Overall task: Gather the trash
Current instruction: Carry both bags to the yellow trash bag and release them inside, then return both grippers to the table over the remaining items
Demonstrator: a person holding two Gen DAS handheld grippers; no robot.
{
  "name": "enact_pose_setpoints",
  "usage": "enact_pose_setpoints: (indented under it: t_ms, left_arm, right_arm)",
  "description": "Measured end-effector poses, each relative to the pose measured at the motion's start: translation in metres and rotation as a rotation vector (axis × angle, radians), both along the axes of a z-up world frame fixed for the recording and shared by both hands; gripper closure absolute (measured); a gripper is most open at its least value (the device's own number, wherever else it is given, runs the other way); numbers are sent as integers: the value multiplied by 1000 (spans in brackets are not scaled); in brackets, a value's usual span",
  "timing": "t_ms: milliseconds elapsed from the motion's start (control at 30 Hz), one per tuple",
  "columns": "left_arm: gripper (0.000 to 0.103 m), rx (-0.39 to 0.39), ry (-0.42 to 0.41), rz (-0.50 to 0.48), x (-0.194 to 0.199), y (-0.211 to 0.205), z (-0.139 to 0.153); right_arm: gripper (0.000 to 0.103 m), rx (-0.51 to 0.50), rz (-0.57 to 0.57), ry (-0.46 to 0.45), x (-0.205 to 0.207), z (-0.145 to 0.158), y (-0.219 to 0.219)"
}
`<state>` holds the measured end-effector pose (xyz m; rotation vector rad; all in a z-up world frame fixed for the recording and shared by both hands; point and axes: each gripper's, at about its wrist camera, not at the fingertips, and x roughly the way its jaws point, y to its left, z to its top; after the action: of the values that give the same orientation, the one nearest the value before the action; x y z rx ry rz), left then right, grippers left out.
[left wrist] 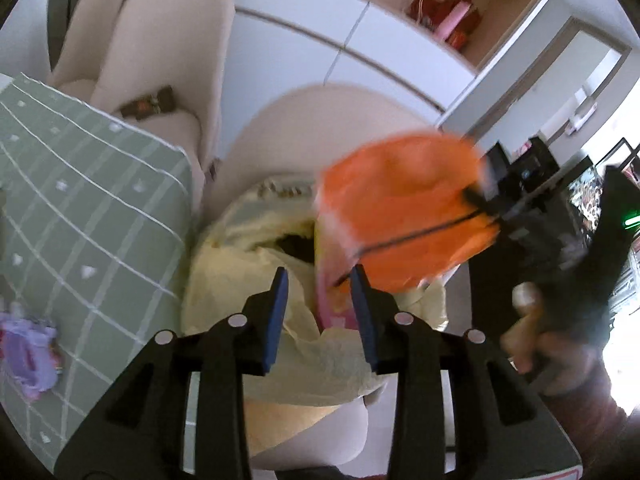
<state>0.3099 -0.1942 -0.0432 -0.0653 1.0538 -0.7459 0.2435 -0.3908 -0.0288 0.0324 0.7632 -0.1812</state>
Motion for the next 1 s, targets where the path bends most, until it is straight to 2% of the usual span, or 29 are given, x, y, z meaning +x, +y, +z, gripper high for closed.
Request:
enact_pose_setpoints:
  t_ms: [167, 267, 367, 433, 567, 700, 800, 867, 1000]
  left_arm:
    - [69, -19, -72, 79, -10, 63, 24]
    - [69, 3, -108, 124, -22, 104, 29]
    - [69, 35, -146, 169, -26, 147, 28]
    - [68, 41, -176, 205, -26, 177, 28]
    - [65, 9, -209, 243, -30, 222, 28]
    - [64, -21, -215, 260, -28, 250, 22]
    - [64, -25, -213, 274, -28, 261, 19]
    - [64, -31, -234, 292, -34, 268, 19]
    - [64, -17, -295, 366, -51, 285, 14]
  right_arm:
    - [89, 4, 9, 124, 12, -47, 33]
    - [89, 12, -22, 188, 13, -70, 43]
    - [89, 60, -89, 206, 8, -75, 41]
    - [87, 106, -129, 175, 1, -68, 37]
    - [57, 196, -205, 75, -21, -40, 36]
    - [57, 147, -257, -3, -41, -10, 54]
    - [55, 170, -243, -48, -54, 7, 71]
    - [49, 185, -205, -85, -61, 16, 85]
    - [49, 251, -91, -133, -66, 24, 107]
